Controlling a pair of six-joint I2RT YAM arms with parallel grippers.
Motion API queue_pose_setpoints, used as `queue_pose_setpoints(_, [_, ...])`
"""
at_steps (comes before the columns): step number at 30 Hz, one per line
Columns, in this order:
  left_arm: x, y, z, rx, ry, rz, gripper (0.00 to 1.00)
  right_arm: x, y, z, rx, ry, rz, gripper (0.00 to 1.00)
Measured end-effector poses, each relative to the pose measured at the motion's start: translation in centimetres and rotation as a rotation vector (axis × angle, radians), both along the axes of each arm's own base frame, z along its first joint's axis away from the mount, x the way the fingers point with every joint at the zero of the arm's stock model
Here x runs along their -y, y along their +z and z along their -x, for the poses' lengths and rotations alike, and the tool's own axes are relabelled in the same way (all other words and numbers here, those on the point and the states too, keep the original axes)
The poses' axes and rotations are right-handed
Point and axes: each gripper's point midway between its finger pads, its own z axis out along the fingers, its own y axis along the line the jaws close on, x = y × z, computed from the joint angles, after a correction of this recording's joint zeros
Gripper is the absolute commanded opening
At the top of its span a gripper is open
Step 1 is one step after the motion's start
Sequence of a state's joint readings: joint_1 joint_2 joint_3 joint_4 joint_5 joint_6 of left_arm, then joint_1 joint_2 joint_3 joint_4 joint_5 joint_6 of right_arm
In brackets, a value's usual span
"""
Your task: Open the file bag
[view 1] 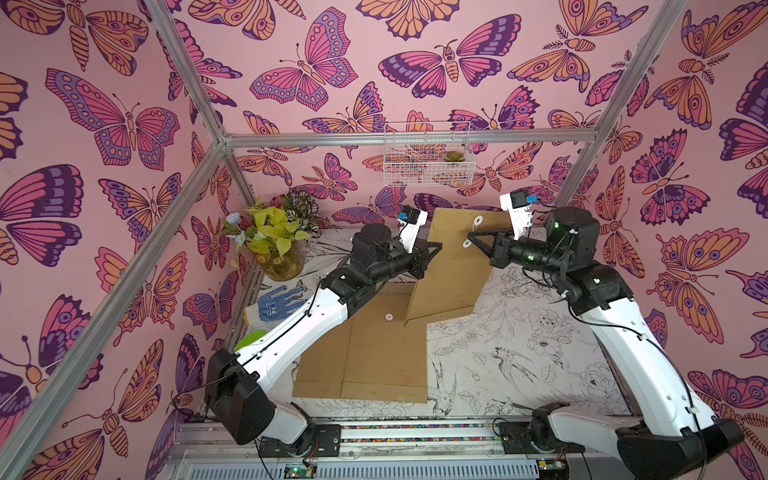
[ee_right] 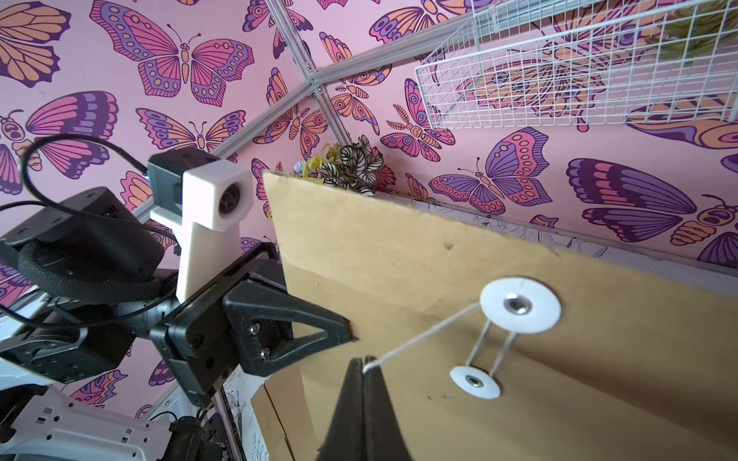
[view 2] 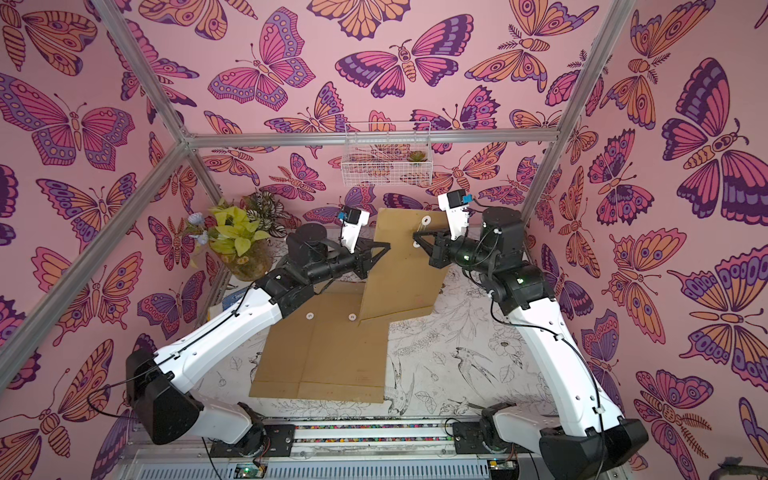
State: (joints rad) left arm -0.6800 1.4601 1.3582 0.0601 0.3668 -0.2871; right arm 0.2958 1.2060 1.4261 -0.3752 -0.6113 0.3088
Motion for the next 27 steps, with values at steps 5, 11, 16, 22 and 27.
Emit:
queue_pose_setpoints(5, [-0.2,0.7,0.2,0.015,0.003,0.034,0.0,-0.5,-0.8,-0.2,-0.032,0.028,0.002,0.0])
queue_pose_setpoints(11, [-0.5,0.8,-0.1,0.011,0.014,0.052,0.0,-0.7,-2.3,-0.4,-0.091,0.039,0.019,0.0])
queue_pose_setpoints(16, [-0.9,0.6,-0.1,0.01,0.02,0.061,0.0,-0.3,-3.1,-0.5,-0.106,0.015,0.05,0.0])
queue_pose_setpoints(22, [-1.4,0.9,0.3,0.017,0.024,0.086,0.0,0.4,-4.0,-0.9,-0.128,-0.036,0.083,0.0])
queue_pose_setpoints(27, [-1.5,1.0,0.5,0.023,0.017,0.119,0.0,0.7,-4.3,-1.1,-0.131,-0.052,0.1,0.0])
